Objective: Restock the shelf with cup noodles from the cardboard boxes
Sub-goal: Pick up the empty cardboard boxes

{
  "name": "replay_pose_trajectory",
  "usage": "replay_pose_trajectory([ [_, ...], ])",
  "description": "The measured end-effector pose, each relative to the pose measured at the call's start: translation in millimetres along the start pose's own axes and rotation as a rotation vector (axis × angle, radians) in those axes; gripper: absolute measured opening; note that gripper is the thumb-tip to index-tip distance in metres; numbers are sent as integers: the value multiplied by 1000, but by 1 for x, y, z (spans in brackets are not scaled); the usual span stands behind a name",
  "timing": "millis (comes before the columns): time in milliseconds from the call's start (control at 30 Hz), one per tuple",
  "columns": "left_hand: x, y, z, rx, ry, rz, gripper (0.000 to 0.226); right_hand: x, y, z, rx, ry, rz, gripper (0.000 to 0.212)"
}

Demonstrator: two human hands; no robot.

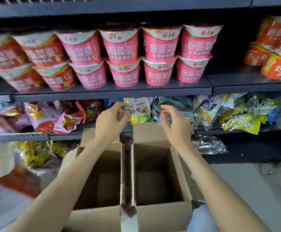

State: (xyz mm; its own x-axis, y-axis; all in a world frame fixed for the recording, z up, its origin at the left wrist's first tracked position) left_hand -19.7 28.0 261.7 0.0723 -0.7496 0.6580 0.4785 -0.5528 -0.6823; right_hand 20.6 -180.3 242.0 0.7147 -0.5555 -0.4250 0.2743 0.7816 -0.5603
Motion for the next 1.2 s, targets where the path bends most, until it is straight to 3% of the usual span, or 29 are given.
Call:
replay_pose_trajectory([
  [133, -92, -27, -83, -211, -246, 64, 26, -64, 30, -68, -204, -59, -80, 20],
  [233, -153, -51, -138, -190, -325, 103, 17, -95, 60, -114, -380, -21, -81, 18],
  [367, -214, -66, -178, -204, -568, 56, 29, -110, 102, -163, -575, 120, -71, 30],
  [633, -316, -55, -180, -168, -776, 159, 45, -80, 176, -198, -691, 435, -133, 39],
  [767, -361, -27, -179, -249, -898, 204, 41, -69, 219, -192, -702, 339, -159, 35],
  [1033, -403, 12, -181, -507, -1002, 122, 37, -125, 347, -176, -1091, 358, 149, 40],
  [1133, -410, -1, -183, -594, -986, 24, 38, -154, 397, -173, -1232, 508, 89, 57],
  [1200, -425, -28, -178, -552, -971, -14, 38, -166, 425, -182, -1294, 689, 56, 67],
])
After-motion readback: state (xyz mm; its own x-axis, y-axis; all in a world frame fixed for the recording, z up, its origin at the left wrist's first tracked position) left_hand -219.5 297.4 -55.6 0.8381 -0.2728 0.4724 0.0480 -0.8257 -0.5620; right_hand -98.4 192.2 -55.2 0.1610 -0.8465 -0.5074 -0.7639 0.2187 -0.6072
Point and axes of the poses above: each hand's wrist, its own z-axis towards the middle knuckle, its own y-axis out of the palm, x = y × z, the point moved 5 cm from there along z, towards the middle knuckle, and after that the axes turned 10 degrees about -y, right-handed, at the moved point
